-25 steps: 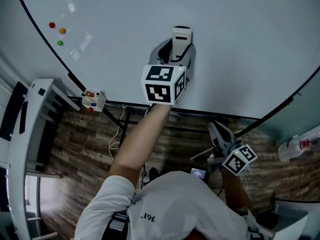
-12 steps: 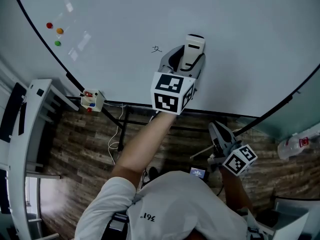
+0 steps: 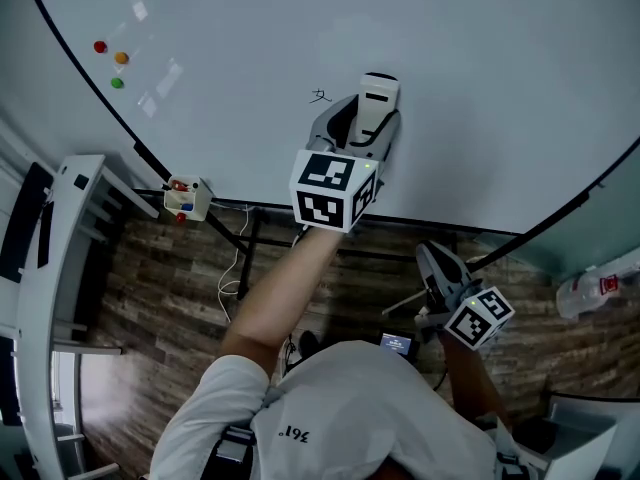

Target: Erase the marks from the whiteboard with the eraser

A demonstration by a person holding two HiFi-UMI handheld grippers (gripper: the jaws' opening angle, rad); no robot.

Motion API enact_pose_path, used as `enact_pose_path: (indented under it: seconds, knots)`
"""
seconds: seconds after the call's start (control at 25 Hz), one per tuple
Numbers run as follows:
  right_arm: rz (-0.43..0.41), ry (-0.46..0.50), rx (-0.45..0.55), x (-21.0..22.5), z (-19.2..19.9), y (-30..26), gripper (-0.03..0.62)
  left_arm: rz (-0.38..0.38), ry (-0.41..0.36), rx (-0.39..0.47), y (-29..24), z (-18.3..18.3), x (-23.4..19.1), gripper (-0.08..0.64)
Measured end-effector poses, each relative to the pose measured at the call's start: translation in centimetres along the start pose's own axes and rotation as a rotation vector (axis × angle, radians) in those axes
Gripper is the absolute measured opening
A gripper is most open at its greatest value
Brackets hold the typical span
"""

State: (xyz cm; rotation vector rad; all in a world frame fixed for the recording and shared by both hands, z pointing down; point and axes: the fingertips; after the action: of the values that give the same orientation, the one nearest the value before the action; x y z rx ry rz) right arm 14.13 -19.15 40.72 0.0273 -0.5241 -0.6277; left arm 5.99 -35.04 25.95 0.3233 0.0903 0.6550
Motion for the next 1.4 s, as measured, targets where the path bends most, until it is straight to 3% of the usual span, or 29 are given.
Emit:
enact_pose_path:
  seconds: [0.32, 0.76, 1.2, 1.4]
  knots:
    - [-0.001, -0.002, -0.007, -0.4, 0.5, -0.6, 0.028, 0.009, 0.008, -0.026, -0.7, 0.9, -0.1, 0.239]
    - [0.013, -0.003, -0.009, -0.2, 0.8, -0.8, 0.028, 0.116, 0.007, 0.009, -2.7, -0.5, 4.1, 0.239]
    - [0.043, 0.003, -0.002, 1.1, 0.1, 0.7, 0.028, 0.161, 0.019, -0.036, -4.7, 1.5, 7.8, 0.239]
    - [0.050, 0.003, -0.001, 1.5, -0.2, 1.3, 0.028, 0.147, -0.001, -0.046, -5.1, 1.8, 8.1, 0.239]
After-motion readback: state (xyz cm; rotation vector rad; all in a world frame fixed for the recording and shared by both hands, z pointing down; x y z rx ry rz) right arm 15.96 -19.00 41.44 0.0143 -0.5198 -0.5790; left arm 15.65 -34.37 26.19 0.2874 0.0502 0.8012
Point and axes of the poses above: the fingertips, and each gripper's own axes: y backward along the fingers, x to its right, z out of its underside, and after that the axes turned 10 degrees about x, right-handed
